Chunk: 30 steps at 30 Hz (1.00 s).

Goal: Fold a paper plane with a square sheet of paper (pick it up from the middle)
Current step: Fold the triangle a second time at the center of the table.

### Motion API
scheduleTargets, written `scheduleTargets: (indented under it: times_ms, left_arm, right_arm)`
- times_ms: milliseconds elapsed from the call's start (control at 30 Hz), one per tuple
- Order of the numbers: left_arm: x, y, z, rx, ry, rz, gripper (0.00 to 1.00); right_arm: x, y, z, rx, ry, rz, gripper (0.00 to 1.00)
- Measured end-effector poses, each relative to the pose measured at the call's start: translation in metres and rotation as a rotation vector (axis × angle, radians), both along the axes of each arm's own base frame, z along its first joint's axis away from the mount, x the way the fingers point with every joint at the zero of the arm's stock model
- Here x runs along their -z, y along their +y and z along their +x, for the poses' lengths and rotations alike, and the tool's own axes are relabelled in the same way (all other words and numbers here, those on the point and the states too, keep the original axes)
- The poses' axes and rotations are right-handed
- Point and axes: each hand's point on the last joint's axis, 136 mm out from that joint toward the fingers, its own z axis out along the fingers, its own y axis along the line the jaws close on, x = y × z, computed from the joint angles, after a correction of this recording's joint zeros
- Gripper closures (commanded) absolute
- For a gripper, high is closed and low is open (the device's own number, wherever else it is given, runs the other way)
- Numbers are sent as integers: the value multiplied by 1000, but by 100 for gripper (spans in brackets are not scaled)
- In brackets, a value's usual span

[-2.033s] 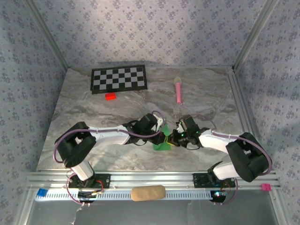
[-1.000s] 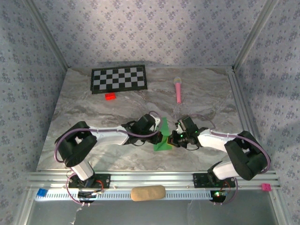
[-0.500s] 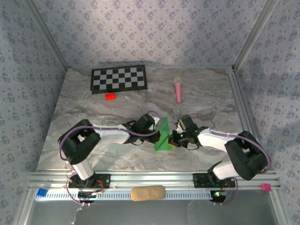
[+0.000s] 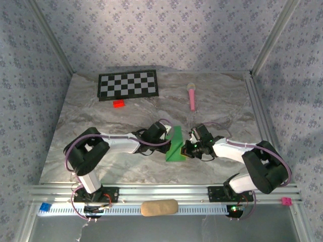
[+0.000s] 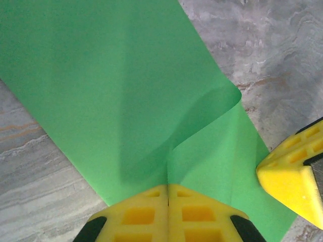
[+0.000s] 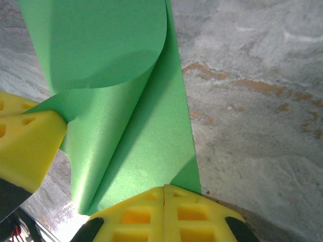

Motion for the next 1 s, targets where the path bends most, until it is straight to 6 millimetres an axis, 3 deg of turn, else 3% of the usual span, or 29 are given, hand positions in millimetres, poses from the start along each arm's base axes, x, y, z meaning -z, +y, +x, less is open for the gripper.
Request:
scheduleTargets:
  times_ms: [500, 733, 1000]
  left_arm:
    - [1, 0, 0, 2, 1, 1, 99]
    - [0, -2, 0, -9, 10, -11, 99]
    - [-2, -3, 1, -13, 8, -19, 99]
  right_arm:
    - [-2, 0, 1, -4, -7, -4, 98]
    - [-18, 5, 0, -28, -52, 30, 98]
    - [-2, 6, -8, -46, 6, 3, 100]
